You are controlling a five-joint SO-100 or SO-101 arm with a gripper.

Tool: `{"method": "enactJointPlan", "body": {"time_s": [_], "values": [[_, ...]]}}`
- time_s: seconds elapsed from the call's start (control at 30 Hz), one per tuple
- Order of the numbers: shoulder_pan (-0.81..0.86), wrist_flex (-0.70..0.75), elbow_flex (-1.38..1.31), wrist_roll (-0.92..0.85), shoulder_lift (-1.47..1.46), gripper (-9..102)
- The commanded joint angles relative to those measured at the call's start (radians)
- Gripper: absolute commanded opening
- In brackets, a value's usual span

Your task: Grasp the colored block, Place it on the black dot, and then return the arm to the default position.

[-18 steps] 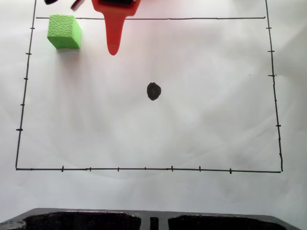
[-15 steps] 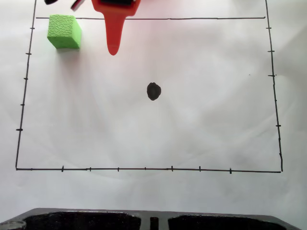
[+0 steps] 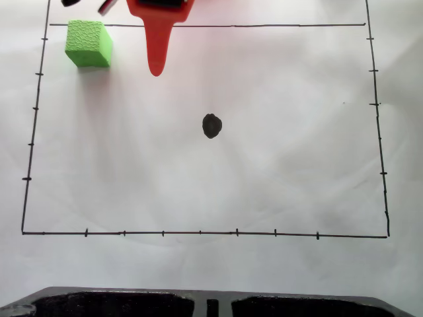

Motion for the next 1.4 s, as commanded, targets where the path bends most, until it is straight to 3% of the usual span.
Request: {"method": "enactJointPlan", "body": {"time_s": [0.0, 0.33, 0.57, 0.8, 0.97, 1.17, 1.37], "values": [[-0.002, -0.009, -0.008, -0.006, 0.009, 0], [0.026, -0.006, -0.014, 0.02, -0.003, 0], [0.025, 0.003, -0.121, -0.017, -0.204, 0], [0.094, 0.204, -0.416, -0.138, -0.436, 0], [0.189, 0.348, -0.603, -0.345, -0.515, 1], [0.365, 0.374, -0.676, -0.546, -0.58, 6], [0.515, 0.265, -0.661, -0.641, -0.672, 10]]}}
